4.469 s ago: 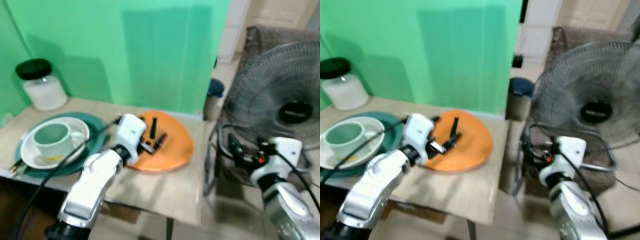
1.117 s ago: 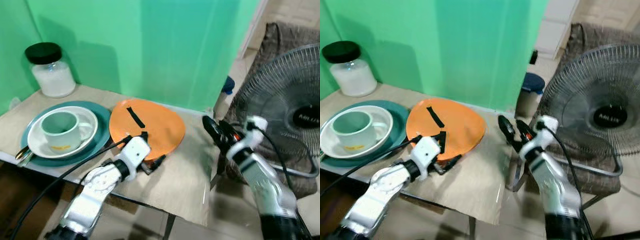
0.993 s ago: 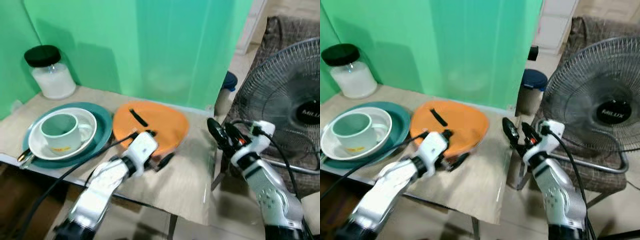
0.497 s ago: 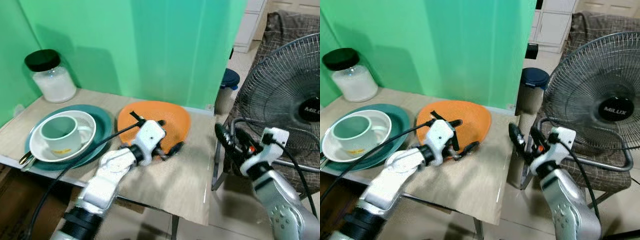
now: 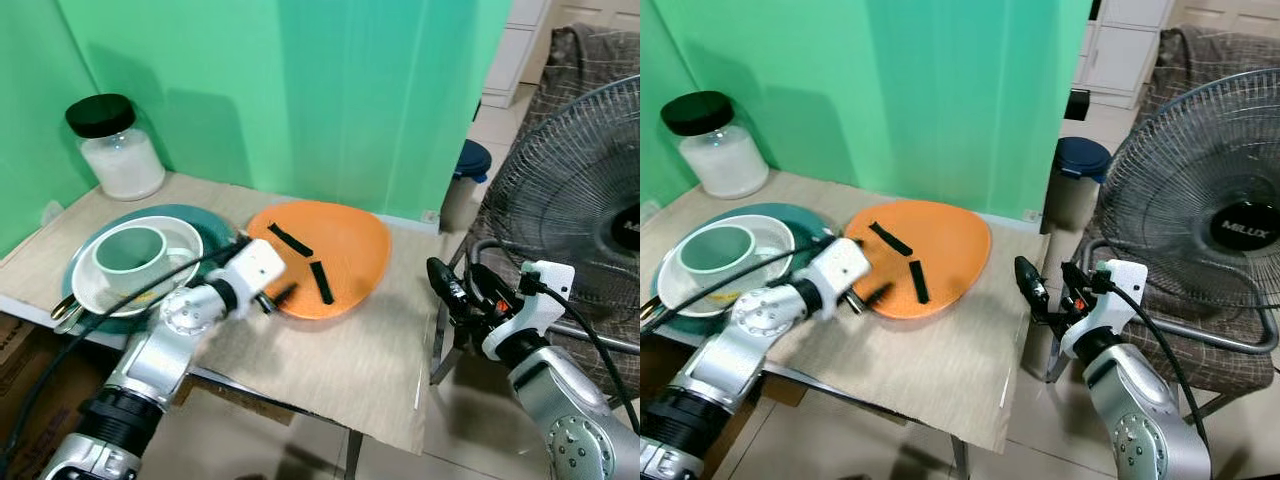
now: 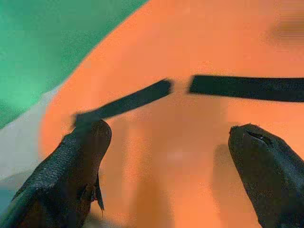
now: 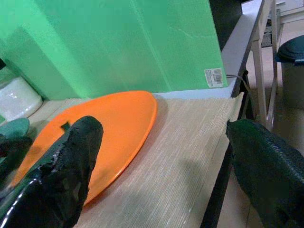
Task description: Setting the table
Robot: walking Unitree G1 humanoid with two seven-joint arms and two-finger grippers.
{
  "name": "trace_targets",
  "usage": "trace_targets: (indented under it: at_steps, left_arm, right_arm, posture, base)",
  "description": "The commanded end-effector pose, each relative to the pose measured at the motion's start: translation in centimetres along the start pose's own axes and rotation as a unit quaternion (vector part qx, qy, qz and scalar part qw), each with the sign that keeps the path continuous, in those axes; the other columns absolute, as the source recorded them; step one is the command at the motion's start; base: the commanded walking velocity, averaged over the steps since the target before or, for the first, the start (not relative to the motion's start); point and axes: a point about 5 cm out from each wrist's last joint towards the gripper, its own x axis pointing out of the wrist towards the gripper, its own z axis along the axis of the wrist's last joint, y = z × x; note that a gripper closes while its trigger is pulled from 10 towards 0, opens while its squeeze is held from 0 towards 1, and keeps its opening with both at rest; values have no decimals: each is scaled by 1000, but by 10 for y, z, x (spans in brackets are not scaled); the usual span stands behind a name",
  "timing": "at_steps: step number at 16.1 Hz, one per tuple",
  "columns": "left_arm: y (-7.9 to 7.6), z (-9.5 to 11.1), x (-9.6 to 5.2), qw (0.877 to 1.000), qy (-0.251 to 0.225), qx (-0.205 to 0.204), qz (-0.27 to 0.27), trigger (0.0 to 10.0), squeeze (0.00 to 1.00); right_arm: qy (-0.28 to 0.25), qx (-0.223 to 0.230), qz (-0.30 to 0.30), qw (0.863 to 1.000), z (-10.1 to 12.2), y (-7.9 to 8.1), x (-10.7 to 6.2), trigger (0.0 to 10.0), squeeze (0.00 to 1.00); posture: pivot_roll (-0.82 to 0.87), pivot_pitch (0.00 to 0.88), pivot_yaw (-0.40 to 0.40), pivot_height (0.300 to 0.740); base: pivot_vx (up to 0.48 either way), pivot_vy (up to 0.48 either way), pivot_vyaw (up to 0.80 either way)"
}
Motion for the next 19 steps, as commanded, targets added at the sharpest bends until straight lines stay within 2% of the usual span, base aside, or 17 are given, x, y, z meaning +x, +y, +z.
trace_targets:
  at_steps: [1,4,7,9,11,12,14,15,16,17,18,19]
  left_arm:
    - [-9,6,1,999,-19,-1,-46,10000,0]
    - [-23,13,-2,991,-35,-8,-131,10000,0]
    - [-32,21,-4,984,-55,-24,-168,10000,0]
    - [-29,30,2,985,-85,-54,-139,10000,0]
    - [-10,50,10,983,-141,-99,-58,10000,0]
    - [-5,53,9,983,-144,-98,-53,10000,0]
    - [11,50,4,991,-118,-46,-42,10000,0]
    - [25,35,-1,998,-61,10,-27,10000,0]
    - [34,21,-4,998,-13,51,-16,10000,0]
    - [39,13,-6,998,9,61,-10,10000,0]
    - [43,-1,-6,995,51,84,-3,10000,0]
    - [38,-12,-3,992,78,100,-11,10000,0]
  right_arm:
    - [1,-9,2,1000,4,0,-1,10000,0]
    - [-1,-21,7,1000,10,-5,-2,10000,0]
    - [-2,-30,14,999,14,-7,-3,10000,0]
    - [-5,-30,15,999,16,-8,-3,10000,0]
    - [-7,-26,17,999,15,-6,-2,10000,0]
    - [-7,-26,18,999,14,-5,-1,10000,0]
    - [-7,-25,24,999,13,-2,0,10000,0]
    - [0,-31,29,999,10,0,0,10000,0]
    - [4,-33,33,999,8,2,0,10000,0]
    - [5,-32,35,999,7,3,1,10000,0]
    - [8,-29,39,999,4,6,2,10000,0]
    - [10,-29,39,999,1,9,3,10000,0]
  posture:
    - [21,0,30,740]
    - [21,0,27,740]
    - [23,0,23,740]
    - [23,0,21,740]
    - [19,0,29,740]
    - [16,0,35,740]
    - [15,0,43,740]
    - [16,0,48,740]
    - [15,0,53,740]
    - [15,0,54,740]
    - [15,0,55,740]
    - [12,0,59,740]
  base:
    - [0,0,0]
    - [0,0,0]
    - [0,0,0]
    - [0,0,0]
    - [0,0,0]
    - [0,0,0]
    - [0,0,0]
    - [0,0,0]
    - [0,0,0]
    - [0,0,0]
    - [0,0,0]
    - [0,0,0]
